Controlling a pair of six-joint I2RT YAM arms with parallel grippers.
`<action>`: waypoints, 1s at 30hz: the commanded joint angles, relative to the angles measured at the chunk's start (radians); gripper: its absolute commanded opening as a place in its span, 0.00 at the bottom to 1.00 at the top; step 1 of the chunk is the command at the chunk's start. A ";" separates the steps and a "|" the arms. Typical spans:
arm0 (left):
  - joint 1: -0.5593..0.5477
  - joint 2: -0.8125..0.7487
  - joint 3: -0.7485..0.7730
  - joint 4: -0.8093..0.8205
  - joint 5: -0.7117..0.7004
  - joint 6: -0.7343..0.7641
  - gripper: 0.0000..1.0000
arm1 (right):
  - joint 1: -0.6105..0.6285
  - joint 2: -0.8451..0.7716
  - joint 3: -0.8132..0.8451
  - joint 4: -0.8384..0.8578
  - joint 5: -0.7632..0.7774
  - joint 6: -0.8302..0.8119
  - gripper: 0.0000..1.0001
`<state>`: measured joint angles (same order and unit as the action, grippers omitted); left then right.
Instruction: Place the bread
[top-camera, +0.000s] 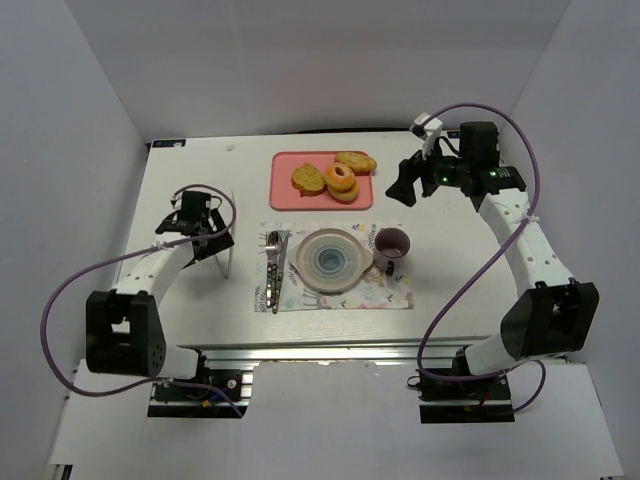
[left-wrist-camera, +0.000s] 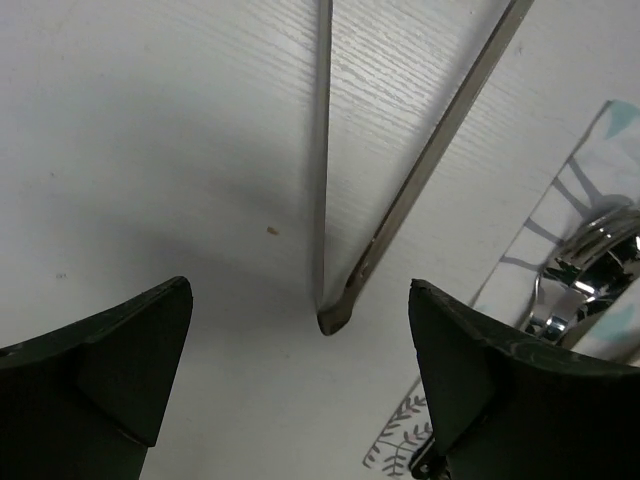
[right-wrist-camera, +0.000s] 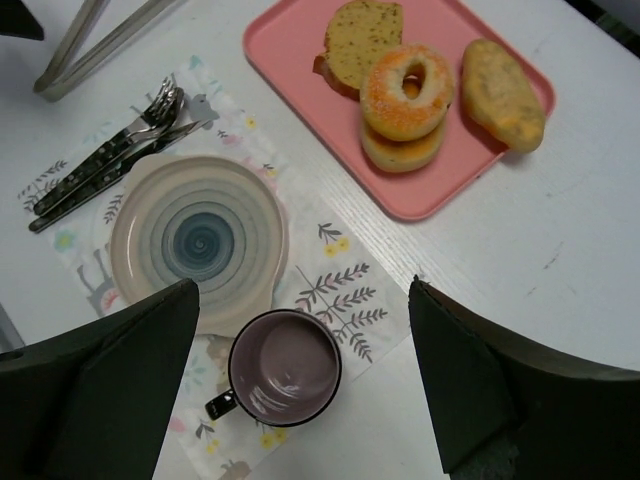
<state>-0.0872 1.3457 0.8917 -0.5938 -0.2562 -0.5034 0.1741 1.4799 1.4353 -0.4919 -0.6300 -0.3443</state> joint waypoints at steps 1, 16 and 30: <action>0.000 0.061 0.078 -0.026 -0.045 0.078 0.98 | -0.042 -0.030 -0.032 0.032 -0.094 0.036 0.89; -0.005 0.265 0.188 0.094 0.092 0.235 0.97 | -0.082 -0.015 -0.078 0.067 -0.117 0.077 0.89; -0.005 0.411 0.174 0.199 0.115 0.261 0.90 | -0.094 -0.021 -0.099 0.059 -0.122 0.082 0.89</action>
<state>-0.0891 1.7473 1.0428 -0.4328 -0.1390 -0.2417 0.0898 1.4750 1.3399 -0.4614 -0.7258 -0.2687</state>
